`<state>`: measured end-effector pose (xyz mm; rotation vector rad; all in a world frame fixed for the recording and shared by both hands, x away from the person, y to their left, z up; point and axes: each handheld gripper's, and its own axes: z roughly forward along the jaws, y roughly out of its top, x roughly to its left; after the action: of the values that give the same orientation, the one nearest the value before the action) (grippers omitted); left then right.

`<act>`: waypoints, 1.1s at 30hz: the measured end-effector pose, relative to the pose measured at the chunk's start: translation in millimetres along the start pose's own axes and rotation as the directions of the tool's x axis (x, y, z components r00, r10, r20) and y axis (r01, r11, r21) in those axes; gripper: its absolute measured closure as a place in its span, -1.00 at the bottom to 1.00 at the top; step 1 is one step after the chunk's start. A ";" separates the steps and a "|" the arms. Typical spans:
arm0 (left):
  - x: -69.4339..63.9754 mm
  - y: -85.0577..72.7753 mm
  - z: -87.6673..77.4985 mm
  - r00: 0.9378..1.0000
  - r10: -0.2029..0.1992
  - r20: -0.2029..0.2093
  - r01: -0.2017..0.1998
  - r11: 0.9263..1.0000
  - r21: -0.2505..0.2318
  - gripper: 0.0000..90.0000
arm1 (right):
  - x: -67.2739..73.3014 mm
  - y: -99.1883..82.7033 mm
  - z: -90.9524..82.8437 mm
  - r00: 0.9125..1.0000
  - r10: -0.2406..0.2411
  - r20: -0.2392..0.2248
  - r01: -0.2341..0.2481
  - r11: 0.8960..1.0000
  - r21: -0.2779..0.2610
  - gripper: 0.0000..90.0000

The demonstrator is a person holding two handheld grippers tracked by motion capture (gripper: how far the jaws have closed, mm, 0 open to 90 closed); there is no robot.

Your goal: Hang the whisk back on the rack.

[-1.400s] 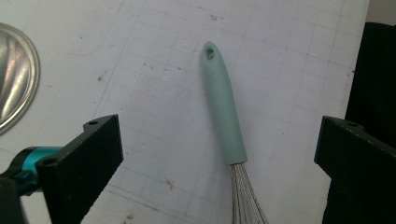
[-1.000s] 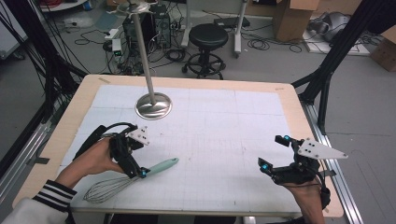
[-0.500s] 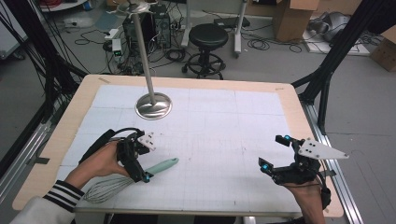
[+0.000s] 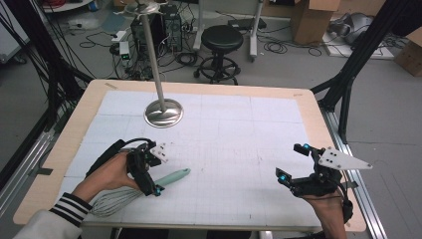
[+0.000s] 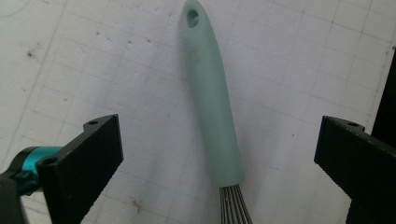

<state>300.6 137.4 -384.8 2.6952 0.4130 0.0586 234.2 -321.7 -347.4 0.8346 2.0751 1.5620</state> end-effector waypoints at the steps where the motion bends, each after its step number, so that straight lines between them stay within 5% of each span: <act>1: 0.1 0.2 1.5 1.000 0.002 0.000 -0.002 1.000 0.008 -0.96 | 0.2 -0.2 0.3 1.000 0.002 -0.002 -0.002 1.000 0.002 -0.99; 18: -2.2 -2.5 25.7 1.000 -0.023 0.014 0.022 0.997 0.070 -0.89 | -0.9 -1.1 -0.1 1.000 0.008 -0.001 -0.008 1.000 0.003 -0.99; 33: 0.8 -2.9 29.4 0.997 -0.058 0.049 0.052 0.993 0.109 -0.23 | 0.0 -0.4 0.0 1.000 0.007 0.000 -0.007 1.000 0.000 -0.99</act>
<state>303.6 128.7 -412.9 2.7826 0.4874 -0.0514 234.1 -321.7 -347.8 0.8425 2.0747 1.5658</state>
